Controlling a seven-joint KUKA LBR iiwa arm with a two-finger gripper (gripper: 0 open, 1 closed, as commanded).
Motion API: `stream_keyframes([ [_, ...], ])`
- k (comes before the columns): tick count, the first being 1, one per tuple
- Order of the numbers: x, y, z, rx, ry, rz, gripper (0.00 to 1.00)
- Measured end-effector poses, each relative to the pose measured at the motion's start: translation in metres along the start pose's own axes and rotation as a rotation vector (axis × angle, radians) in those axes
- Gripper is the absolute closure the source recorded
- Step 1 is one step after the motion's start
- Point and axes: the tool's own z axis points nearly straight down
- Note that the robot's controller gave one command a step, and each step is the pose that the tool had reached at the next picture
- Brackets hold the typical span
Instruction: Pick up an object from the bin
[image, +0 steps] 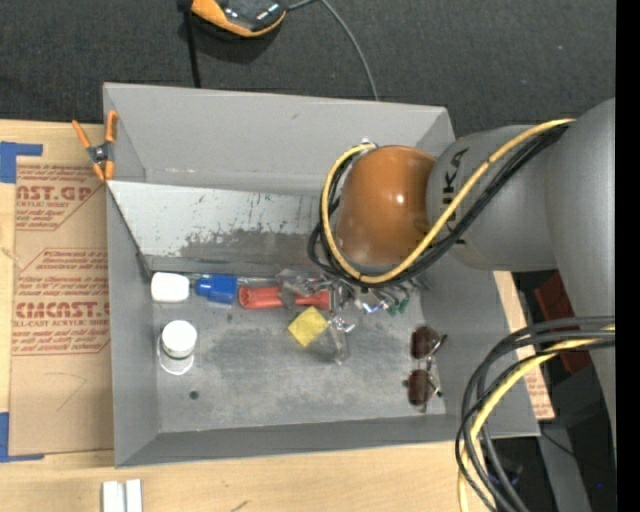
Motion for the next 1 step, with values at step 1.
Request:
stream_keyframes([
  [1, -0.0003, -0.0145, 0.0067, 0.006, -0.014, -0.075, 1.0],
])
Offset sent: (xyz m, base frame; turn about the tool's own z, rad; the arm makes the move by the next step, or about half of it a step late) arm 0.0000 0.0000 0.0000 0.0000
